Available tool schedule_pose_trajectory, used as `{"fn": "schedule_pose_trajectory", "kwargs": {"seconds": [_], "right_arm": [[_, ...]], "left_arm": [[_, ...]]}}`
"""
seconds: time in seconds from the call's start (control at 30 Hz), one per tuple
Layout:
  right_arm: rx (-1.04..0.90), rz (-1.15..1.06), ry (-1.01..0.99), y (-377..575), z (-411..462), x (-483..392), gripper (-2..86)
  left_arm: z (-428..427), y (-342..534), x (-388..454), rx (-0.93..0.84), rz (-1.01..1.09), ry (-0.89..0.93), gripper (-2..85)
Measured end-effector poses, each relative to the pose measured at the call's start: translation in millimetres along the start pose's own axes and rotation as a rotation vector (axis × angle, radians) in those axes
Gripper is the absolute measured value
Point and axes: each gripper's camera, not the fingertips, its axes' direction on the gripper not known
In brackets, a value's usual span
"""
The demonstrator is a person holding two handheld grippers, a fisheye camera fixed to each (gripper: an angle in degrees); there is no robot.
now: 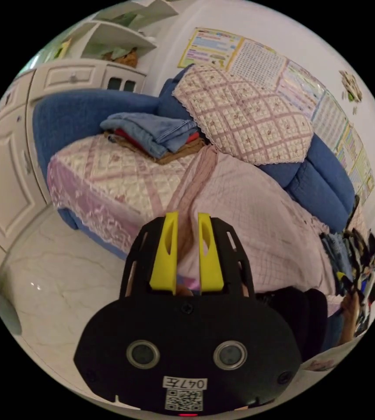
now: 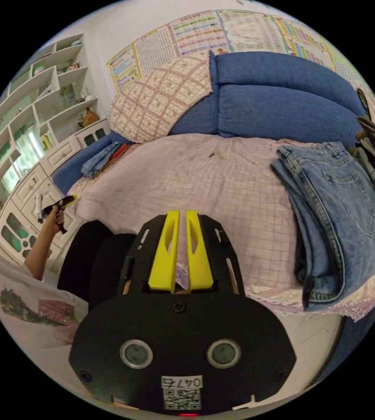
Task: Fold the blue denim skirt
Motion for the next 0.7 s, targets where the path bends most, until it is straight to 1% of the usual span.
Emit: {"fn": "schedule_pose_trajectory", "kwargs": {"seconds": [0.1,0.17,0.2,0.23,0.37,0.43,0.47,0.57,0.67,0.7], "right_arm": [[-0.003,0.046,0.034,-4,-16,10,0.5],[-0.009,0.051,0.024,-8,-25,10,0.6],[-0.022,0.046,0.016,-12,-29,8,0.6],[-0.041,0.034,0.009,-16,-32,4,0.6],[-0.117,-0.012,0.009,-22,-30,-12,0.6],[-0.200,-0.008,0.020,-22,-21,-17,0.3],[-0.210,-0.003,0.020,-22,-19,-18,0.3],[-0.152,0.029,-0.002,-26,-32,-18,0.2],[-0.148,0.066,-0.040,-40,-43,-16,0.1],[-0.152,0.067,-0.049,-48,-47,-17,0.0]], "left_arm": [[-9,20,-37,-0.033,-0.103,0.037,9.6],[-15,20,-52,-0.024,-0.128,0.037,8.5],[-20,15,-58,-0.020,-0.137,0.032,5.8],[-25,8,-61,-0.024,-0.118,0.039,1.7],[-46,-12,-75,-0.015,-0.076,0.013,-0.4],[-56,-21,-87,-0.011,-0.040,0.002,-0.7],[-57,-22,-91,-0.014,-0.034,-0.002,-0.8],[-57,-21,-114,-0.018,-0.029,0.010,-0.9],[-39,-15,-161,-0.004,-0.129,0.137,-0.9],[-29,-9,-187,0.014,-0.183,0.234,-0.9]]}}
